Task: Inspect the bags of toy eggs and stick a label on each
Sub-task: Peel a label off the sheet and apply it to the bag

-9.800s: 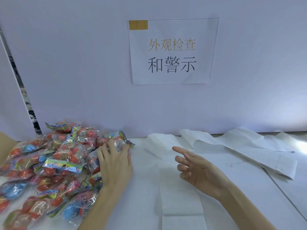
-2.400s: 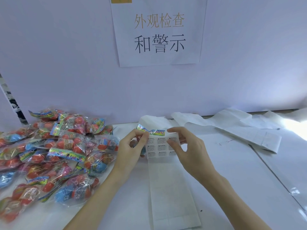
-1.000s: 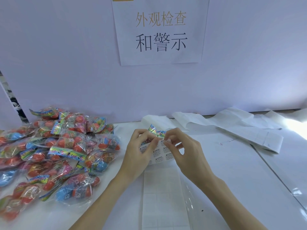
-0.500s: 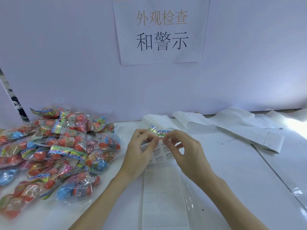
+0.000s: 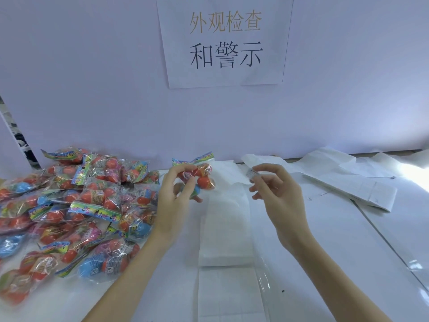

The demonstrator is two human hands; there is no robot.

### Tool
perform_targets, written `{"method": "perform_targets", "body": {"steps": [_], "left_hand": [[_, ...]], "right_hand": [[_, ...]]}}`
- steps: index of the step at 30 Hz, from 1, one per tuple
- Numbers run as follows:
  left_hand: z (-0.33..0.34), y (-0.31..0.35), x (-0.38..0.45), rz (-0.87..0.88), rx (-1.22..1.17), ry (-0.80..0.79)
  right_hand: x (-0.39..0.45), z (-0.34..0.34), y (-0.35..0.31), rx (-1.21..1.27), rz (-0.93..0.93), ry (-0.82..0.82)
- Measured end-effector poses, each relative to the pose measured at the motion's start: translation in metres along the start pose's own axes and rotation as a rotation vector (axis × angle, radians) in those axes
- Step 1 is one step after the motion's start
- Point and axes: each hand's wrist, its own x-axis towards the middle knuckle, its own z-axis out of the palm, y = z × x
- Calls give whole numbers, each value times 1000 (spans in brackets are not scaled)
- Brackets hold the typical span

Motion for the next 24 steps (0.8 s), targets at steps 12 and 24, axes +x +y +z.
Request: {"method": "perform_targets", "body": {"steps": [12,24], "left_hand": [[17,-7,-13,-28,19,-215],[18,-8,-15,-17,10,-218]], "right_hand": [[-7,12,20,-222,4,-246],[-10,11,21,-305,-62,-271]]}}
